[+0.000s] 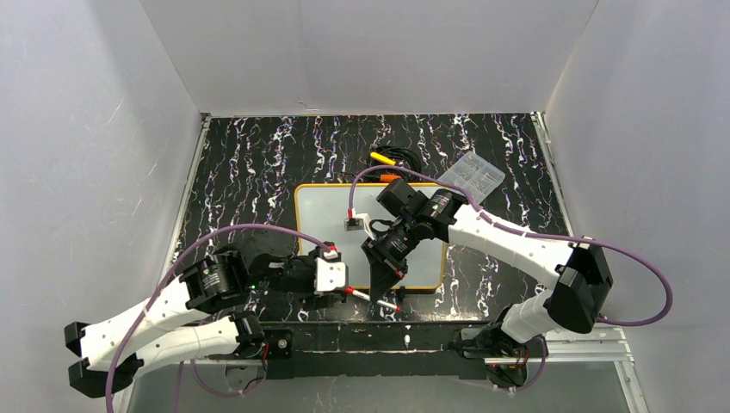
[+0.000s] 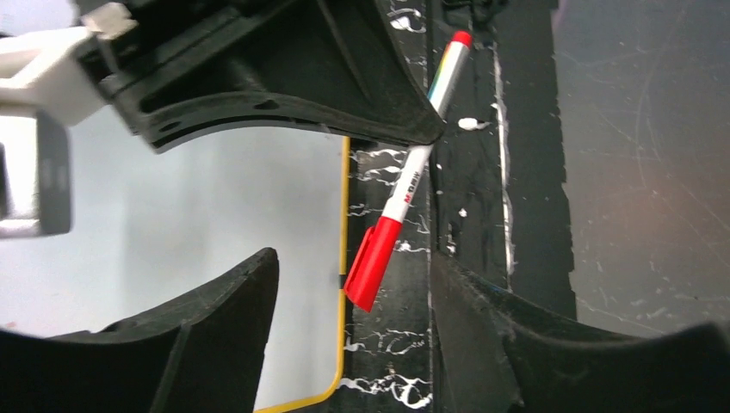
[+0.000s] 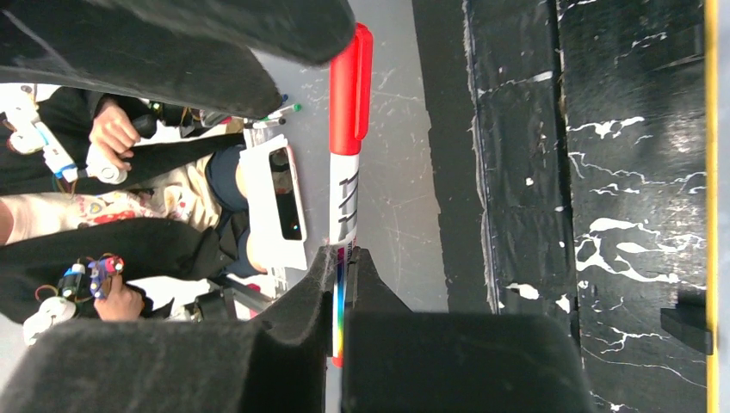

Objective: Write a sentence on the whiteboard
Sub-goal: Open the whiteboard marker at the center of the board, then place the pen cap at the center of the board, then write a sentence on the whiteboard.

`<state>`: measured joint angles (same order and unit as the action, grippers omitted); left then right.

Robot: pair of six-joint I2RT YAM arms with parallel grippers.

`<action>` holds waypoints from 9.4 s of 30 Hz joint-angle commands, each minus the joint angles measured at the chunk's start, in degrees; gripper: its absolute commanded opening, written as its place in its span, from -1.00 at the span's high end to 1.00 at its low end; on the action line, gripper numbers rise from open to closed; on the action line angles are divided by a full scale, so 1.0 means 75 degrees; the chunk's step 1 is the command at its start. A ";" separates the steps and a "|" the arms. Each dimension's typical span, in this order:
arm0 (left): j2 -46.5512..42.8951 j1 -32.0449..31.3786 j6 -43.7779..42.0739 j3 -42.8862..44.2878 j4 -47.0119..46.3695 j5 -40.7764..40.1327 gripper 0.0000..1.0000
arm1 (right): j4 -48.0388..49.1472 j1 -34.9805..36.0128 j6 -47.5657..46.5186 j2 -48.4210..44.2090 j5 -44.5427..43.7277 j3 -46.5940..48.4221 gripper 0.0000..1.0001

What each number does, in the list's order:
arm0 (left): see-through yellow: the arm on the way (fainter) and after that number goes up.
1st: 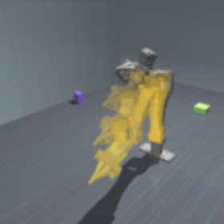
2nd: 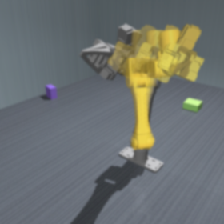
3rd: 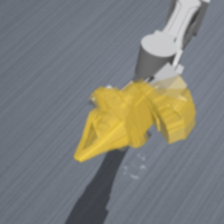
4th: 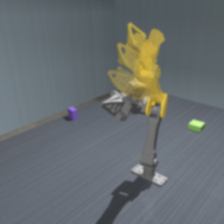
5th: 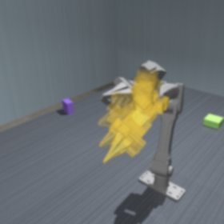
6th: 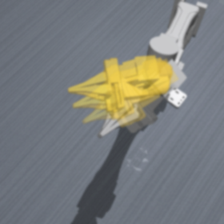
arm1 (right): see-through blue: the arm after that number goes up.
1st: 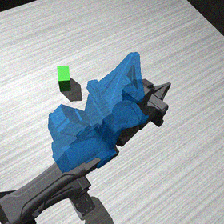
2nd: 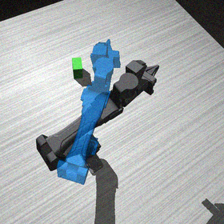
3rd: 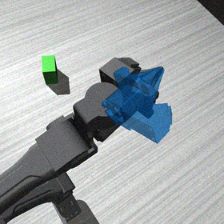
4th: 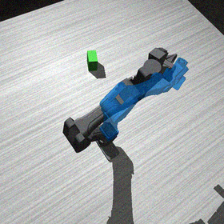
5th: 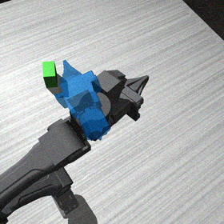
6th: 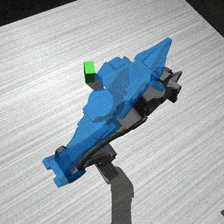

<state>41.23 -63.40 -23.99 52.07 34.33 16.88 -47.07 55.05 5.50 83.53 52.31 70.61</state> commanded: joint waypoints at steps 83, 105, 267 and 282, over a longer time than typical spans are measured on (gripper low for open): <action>0.0455 0.1902 0.2808 -0.1483 -0.2068 0.2407 1.00 | 0.7002 -0.0695 0.5127 -0.3392 -0.1216 -0.3991 0.46; -0.0391 0.2262 0.2329 -0.1582 -0.1592 0.1148 1.00 | 0.1390 -0.2321 0.1151 -0.3855 -0.0427 -0.0524 0.97; 0.1746 0.8804 0.6255 -0.1509 -0.4882 0.4546 0.95 | 0.8081 0.2969 0.0428 -0.0231 -1.1948 -0.1523 0.97; 0.1733 0.8793 0.6240 -0.1506 -0.4876 0.4534 0.97 | 0.8861 0.3149 0.0113 -0.0520 -1.2941 -0.1634 0.97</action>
<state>55.09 3.25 22.94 40.18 -2.15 48.86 14.59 78.41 7.29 81.03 -38.68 58.22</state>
